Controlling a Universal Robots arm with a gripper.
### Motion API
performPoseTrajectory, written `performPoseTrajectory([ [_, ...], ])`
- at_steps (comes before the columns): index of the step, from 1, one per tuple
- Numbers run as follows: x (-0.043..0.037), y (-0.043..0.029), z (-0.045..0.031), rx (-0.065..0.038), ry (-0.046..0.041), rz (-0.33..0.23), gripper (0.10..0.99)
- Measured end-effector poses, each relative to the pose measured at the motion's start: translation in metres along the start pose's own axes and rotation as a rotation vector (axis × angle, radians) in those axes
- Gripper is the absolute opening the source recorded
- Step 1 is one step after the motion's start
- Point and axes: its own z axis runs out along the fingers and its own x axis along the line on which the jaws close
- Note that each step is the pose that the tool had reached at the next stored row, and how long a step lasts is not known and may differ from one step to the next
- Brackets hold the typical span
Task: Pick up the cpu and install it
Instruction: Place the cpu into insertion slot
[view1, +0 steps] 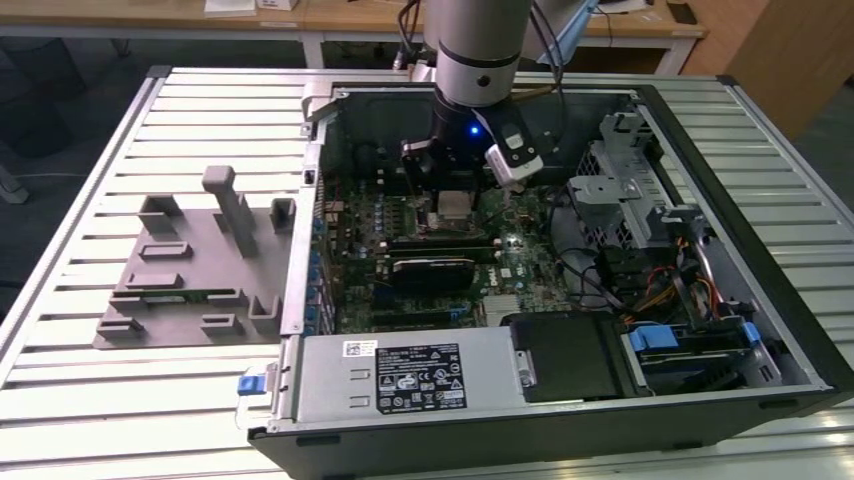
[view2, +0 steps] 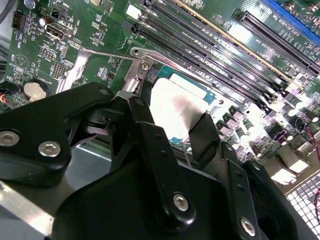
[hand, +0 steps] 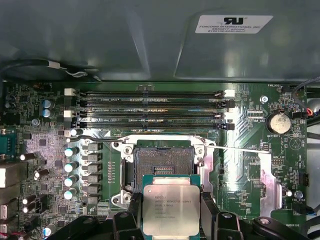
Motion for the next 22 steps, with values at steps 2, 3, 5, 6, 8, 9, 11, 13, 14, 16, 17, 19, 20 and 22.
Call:
performPoseTrajectory([
  [2,0.0000,0.0000,0.0000,0.000,0.0000,0.000,0.545],
  [3,0.0000,0.0001,0.0000,0.000,0.0000,0.000,0.545],
  [5,0.0000,0.0001,0.0001,0.000,0.0000,0.000,0.545],
  [6,0.0000,0.0001,0.0001,0.000,0.0000,0.000,0.545],
  [8,0.0000,0.0001,0.0001,0.000,0.0000,0.000,0.545],
  [9,0.0000,0.0001,0.0001,0.000,0.0000,0.000,0.545],
  [11,0.0000,0.0001,0.0002,0.000,-0.0002,0.013,0.545],
  [13,0.0000,0.0002,0.0002,0.000,-0.0009,0.040,0.545],
  [14,0.0000,0.0001,0.0002,0.000,-0.0012,0.056,0.545],
  [16,0.0000,0.0001,0.0002,0.000,-0.0020,0.093,0.545],
  [17,0.0000,0.0002,0.0002,0.000,-0.0024,0.110,0.545],
  [19,0.0000,0.0001,0.0002,-0.001,-0.0032,0.146,0.545],
  [20,0.0000,0.0001,0.0002,-0.001,-0.0036,0.164,0.545],
  [22,0.0000,0.0001,0.0002,-0.001,-0.0044,0.202,0.545],
])
